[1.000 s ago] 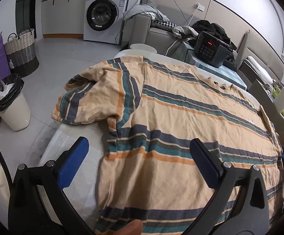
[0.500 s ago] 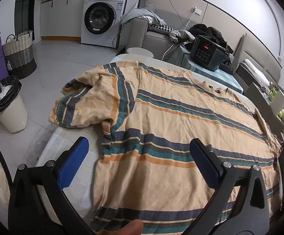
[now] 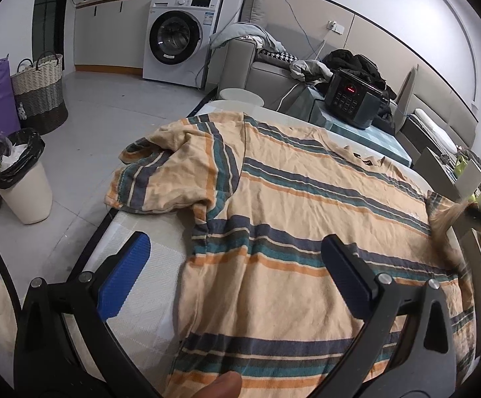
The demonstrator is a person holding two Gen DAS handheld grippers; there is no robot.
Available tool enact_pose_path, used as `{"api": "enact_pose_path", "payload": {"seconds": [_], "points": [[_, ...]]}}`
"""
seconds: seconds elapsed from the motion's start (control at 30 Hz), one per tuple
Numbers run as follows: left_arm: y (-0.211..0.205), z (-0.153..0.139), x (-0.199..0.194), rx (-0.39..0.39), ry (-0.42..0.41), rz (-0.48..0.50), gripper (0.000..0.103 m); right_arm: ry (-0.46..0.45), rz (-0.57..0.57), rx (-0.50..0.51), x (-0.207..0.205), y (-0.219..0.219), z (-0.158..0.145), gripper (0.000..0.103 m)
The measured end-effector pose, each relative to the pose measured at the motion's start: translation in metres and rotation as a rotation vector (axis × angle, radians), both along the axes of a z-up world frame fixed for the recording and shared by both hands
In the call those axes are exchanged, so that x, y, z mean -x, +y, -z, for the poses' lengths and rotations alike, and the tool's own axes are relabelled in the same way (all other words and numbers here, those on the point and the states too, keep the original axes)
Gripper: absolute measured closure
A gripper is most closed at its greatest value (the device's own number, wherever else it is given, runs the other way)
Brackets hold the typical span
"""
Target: Fold small clothes
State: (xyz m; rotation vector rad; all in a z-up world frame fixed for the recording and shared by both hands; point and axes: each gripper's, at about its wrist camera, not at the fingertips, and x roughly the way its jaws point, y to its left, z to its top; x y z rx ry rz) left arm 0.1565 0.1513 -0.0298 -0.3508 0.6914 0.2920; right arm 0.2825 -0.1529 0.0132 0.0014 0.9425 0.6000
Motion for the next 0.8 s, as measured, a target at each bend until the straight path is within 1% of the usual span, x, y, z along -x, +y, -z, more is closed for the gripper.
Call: {"api": "enact_pose_path", "payload": {"seconds": [0.03, 0.07, 0.1, 0.13, 0.17, 0.2, 0.23, 0.27, 0.3, 0.33, 0.4, 0.47, 0.53, 0.63, 0.73, 0.8], "points": [[-0.001, -0.001, 0.002, -0.004, 0.000, 0.002, 0.001, 0.046, -0.035, 0.009, 0.008, 0.007, 0.010, 0.081], [-0.002, -0.002, 0.003, -0.006, 0.000, 0.004, 0.001, 0.060, -0.041, 0.010, 0.010, 0.007, 0.014, 0.079], [-0.003, -0.002, 0.003, -0.009, 0.001, 0.009, 0.001, 0.068, -0.040, 0.009, 0.019, 0.004, 0.017, 0.074], [-0.005, -0.003, 0.003, -0.010, 0.001, 0.018, 0.001, 0.078, -0.019, 0.013, 0.028, -0.005, 0.019, 0.074], [-0.007, -0.003, 0.002, -0.011, 0.001, 0.024, 0.001, 0.077, 0.009, 0.009, 0.033, -0.014, 0.019, 0.072], [-0.010, -0.004, 0.001, -0.012, 0.000, 0.031, 0.001, 0.074, 0.040, 0.001, 0.036, -0.026, 0.019, 0.067], [-0.013, -0.005, -0.001, -0.011, -0.001, 0.039, 0.001, 0.064, 0.102, -0.004, 0.041, -0.044, 0.017, 0.063], [-0.016, -0.006, -0.003, -0.008, -0.002, 0.049, 0.001, 0.054, 0.147, -0.004, 0.043, -0.055, 0.018, 0.055], [-0.021, -0.007, -0.006, -0.009, -0.003, 0.062, 0.001, 0.043, 0.200, -0.006, 0.045, -0.068, 0.017, 0.053], [-0.028, -0.009, -0.010, -0.016, -0.001, 0.081, 0.001, 0.040, 0.268, -0.011, 0.045, -0.084, 0.015, 0.053], [-0.046, -0.014, -0.018, -0.041, -0.002, 0.128, 0.001, 0.061, 0.374, -0.046, 0.052, -0.110, 0.013, 0.053], [-0.071, -0.022, -0.028, -0.062, -0.007, 0.204, 0.001, 0.070, 0.429, -0.076, 0.048, -0.127, 0.008, 0.053], [-0.092, -0.030, -0.038, -0.063, -0.012, 0.266, 0.001, 0.057, 0.456, -0.092, 0.053, -0.133, -0.001, 0.053], [-0.129, -0.040, -0.059, -0.037, -0.014, 0.365, 0.001, 0.061, 0.501, -0.115, 0.059, -0.138, -0.019, 0.053], [-0.168, -0.046, -0.085, -0.020, -0.028, 0.456, 0.001, 0.043, 0.542, -0.157, 0.056, -0.132, -0.040, 0.053], [-0.199, -0.043, -0.108, -0.017, -0.002, 0.517, 0.001, 0.010, 0.566, -0.189, 0.055, -0.129, -0.055, 0.052]]}}
